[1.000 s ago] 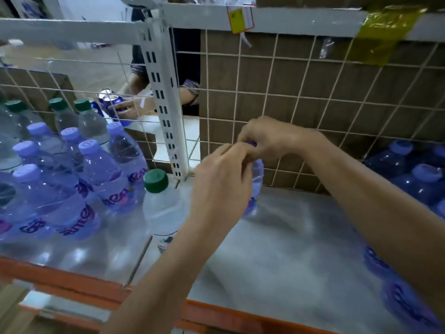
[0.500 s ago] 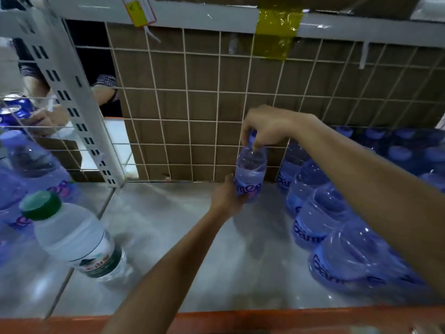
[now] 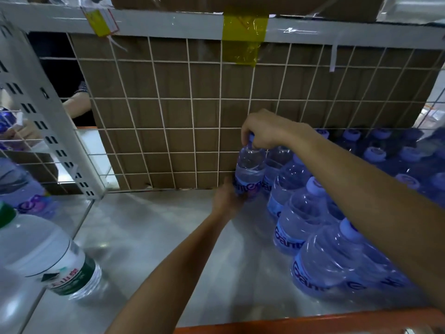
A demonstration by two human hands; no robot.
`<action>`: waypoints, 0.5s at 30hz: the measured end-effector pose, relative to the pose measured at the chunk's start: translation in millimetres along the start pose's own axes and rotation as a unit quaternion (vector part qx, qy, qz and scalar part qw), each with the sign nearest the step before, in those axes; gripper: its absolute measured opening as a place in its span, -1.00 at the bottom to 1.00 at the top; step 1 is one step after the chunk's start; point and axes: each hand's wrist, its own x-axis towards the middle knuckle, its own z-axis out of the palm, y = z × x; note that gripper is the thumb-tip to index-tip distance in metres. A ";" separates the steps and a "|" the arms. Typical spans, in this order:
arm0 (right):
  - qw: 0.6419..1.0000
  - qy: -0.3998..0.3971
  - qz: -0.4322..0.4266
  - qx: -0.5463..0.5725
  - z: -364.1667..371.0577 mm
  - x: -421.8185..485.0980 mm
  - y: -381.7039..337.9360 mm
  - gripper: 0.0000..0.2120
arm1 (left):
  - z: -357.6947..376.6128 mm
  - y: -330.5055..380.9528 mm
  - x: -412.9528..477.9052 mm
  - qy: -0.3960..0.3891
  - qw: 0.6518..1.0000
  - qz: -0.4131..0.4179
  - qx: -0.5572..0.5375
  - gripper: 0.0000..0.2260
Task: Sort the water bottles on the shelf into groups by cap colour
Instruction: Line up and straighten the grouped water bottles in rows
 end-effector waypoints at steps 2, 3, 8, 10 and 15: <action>1.000 -0.003 -0.006 -0.016 -5.3 -1.0 -5.2 -0.78 | -1.6 0.3 -0.2 0.003 1.000 -0.006 -0.005 -0.43; 1.000 0.000 -0.012 -0.025 -8.8 -0.9 -9.2 -0.77 | -2.3 1.0 -1.2 0.005 1.000 -0.006 -0.004 -0.43; 0.996 0.009 -0.088 -0.016 -20.3 2.7 -53.0 -0.74 | -14.0 -1.1 -26.3 0.056 0.998 -0.027 -0.003 -0.56; 0.992 -0.017 -0.128 0.001 -12.8 4.7 -81.0 -0.72 | -27.4 -7.0 -44.7 0.102 0.994 -0.024 0.012 -0.64; 0.966 -0.098 -0.227 0.082 38.1 9.8 -150.9 -0.55 | -73.7 -37.0 -108.6 0.205 0.978 0.001 0.027 -0.80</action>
